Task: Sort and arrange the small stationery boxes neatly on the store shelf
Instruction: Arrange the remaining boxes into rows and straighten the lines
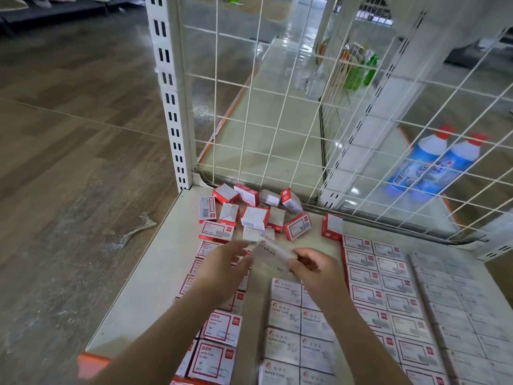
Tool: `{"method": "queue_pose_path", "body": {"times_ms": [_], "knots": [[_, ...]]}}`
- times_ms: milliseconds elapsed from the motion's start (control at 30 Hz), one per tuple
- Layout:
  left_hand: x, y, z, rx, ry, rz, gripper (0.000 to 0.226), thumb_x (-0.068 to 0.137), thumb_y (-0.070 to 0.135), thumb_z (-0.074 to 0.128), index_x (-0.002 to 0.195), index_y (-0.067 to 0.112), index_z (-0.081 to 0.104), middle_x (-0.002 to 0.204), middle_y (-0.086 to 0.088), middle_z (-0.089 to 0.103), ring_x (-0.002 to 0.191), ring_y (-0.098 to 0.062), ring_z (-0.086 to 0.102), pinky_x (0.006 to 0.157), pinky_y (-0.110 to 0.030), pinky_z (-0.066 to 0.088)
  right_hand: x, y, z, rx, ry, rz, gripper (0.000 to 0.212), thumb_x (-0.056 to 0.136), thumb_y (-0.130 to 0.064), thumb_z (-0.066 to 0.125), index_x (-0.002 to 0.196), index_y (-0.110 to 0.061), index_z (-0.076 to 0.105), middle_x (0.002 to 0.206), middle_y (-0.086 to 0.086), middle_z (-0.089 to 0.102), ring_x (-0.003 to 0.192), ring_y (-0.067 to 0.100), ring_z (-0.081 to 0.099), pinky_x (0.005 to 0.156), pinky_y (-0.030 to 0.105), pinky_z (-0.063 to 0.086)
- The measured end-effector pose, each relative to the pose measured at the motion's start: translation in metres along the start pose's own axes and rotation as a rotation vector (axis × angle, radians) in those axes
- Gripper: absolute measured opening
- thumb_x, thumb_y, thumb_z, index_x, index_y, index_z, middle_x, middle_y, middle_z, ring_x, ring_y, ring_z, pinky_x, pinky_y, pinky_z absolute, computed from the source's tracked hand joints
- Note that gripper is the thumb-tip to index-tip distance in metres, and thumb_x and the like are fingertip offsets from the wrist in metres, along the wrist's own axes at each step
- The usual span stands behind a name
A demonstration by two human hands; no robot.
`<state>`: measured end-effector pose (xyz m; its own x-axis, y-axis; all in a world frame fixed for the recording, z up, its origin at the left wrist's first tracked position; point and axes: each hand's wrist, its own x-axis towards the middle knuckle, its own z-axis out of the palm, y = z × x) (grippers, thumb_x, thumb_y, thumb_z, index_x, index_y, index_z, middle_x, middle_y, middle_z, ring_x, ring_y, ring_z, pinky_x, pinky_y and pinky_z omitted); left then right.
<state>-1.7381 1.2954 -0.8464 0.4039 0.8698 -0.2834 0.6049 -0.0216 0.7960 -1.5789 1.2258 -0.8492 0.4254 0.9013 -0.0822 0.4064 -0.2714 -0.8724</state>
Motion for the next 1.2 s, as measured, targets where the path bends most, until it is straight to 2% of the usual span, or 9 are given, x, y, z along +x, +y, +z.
{"method": "queue_pose_path", "body": {"times_ms": [67, 133, 233, 400, 467, 633, 800, 967, 1200], "knots": [[-0.003, 0.003, 0.003, -0.037, -0.014, 0.041, 0.026, 0.093, 0.025, 0.053, 0.118, 0.021, 0.06, 0.108, 0.008, 0.065, 0.091, -0.005, 0.058, 0.075, -0.016, 0.049, -0.008, -0.006, -0.004, 0.078, -0.029, 0.021, 0.03, 0.085, -0.007, 0.062, 0.071, -0.034, 0.061, 0.075, 0.0, 0.067, 0.08, 0.025, 0.064, 0.078, 0.037, 0.052], [-0.007, 0.005, 0.005, -0.059, -0.013, 0.035, 0.012, 0.092, 0.024, 0.055, 0.098, 0.021, 0.065, 0.092, 0.007, 0.067, 0.083, -0.009, 0.063, 0.069, -0.018, 0.053, -0.012, -0.008, -0.008, 0.131, -0.03, 0.039, 0.029, 0.086, -0.006, 0.06, 0.072, -0.032, 0.063, 0.074, -0.001, 0.067, 0.077, 0.019, 0.064, 0.078, 0.034, 0.053], [-0.011, 0.008, 0.009, -0.135, -0.025, -0.019, 0.014, 0.09, 0.022, 0.059, 0.079, 0.017, 0.066, 0.085, -0.008, 0.069, 0.081, -0.026, 0.065, 0.07, -0.029, 0.055, -0.016, -0.006, -0.012, 0.176, 0.008, 0.076, 0.02, 0.087, -0.007, 0.058, 0.099, -0.022, 0.067, 0.077, -0.003, 0.064, 0.076, 0.01, 0.061, 0.074, 0.021, 0.051], [-0.017, 0.015, 0.014, -0.251, -0.01, -0.119, 0.015, 0.088, 0.017, 0.061, 0.074, 0.015, 0.066, 0.079, -0.001, 0.068, 0.075, -0.017, 0.062, 0.069, -0.023, 0.052, -0.023, -0.001, -0.019, 0.185, -0.075, 0.087, 0.045, 0.081, 0.002, 0.064, 0.119, -0.02, 0.056, 0.095, -0.003, 0.065, 0.08, 0.004, 0.062, 0.068, 0.015, 0.051], [-0.017, 0.016, 0.017, -0.263, -0.012, -0.146, 0.014, 0.088, 0.016, 0.061, 0.076, 0.013, 0.067, 0.079, -0.003, 0.068, 0.073, -0.018, 0.061, 0.07, -0.027, 0.052, -0.024, 0.002, -0.021, 0.117, -0.08, 0.071, 0.048, 0.08, 0.004, 0.063, 0.122, -0.018, 0.056, 0.097, -0.007, 0.065, 0.084, 0.002, 0.063, 0.068, 0.014, 0.051], [-0.016, 0.015, 0.024, -0.058, -0.032, -0.062, 0.011, 0.091, 0.023, 0.058, 0.081, 0.021, 0.06, 0.08, 0.006, 0.062, 0.063, -0.005, 0.054, 0.055, -0.015, 0.042, -0.023, 0.01, -0.023, 0.021, -0.073, 0.045, 0.048, 0.081, 0.002, 0.063, 0.125, -0.016, 0.055, 0.1, -0.007, 0.063, 0.086, 0.002, 0.061, 0.072, 0.013, 0.05], [-0.017, 0.01, 0.028, 0.113, -0.041, 0.016, 0.006, 0.092, 0.028, 0.054, 0.088, 0.024, 0.056, 0.092, 0.012, 0.06, 0.083, -0.006, 0.059, 0.071, -0.019, 0.053, -0.023, 0.016, -0.025, -0.019, -0.074, 0.016, 0.046, 0.083, -0.001, 0.063, 0.125, -0.018, 0.055, 0.108, -0.004, 0.061, 0.088, 0.002, 0.06, 0.073, 0.01, 0.048], [-0.014, 0.009, 0.031, 0.118, -0.045, 0.029, 0.007, 0.092, 0.028, 0.054, 0.087, 0.025, 0.055, 0.095, 0.01, 0.061, 0.081, -0.004, 0.058, 0.078, -0.022, 0.054, -0.022, 0.02, -0.027, -0.034, -0.067, 0.006, 0.045, 0.083, -0.003, 0.062, 0.124, -0.019, 0.053, 0.11, -0.008, 0.057, 0.089, 0.003, 0.058, 0.075, 0.012, 0.048], [-0.011, 0.009, 0.035, 0.151, -0.049, 0.004, 0.037, 0.092, 0.027, 0.054, 0.127, 0.02, 0.048, 0.114, 0.004, 0.058, 0.103, -0.011, 0.055, 0.09, -0.028, 0.049, -0.016, 0.034, -0.033, -0.171, -0.006, -0.044, 0.044, 0.087, -0.008, 0.06, 0.129, -0.014, 0.049, 0.114, -0.003, 0.053, 0.085, -0.004, 0.053, 0.071, 0.002, 0.042]]}}
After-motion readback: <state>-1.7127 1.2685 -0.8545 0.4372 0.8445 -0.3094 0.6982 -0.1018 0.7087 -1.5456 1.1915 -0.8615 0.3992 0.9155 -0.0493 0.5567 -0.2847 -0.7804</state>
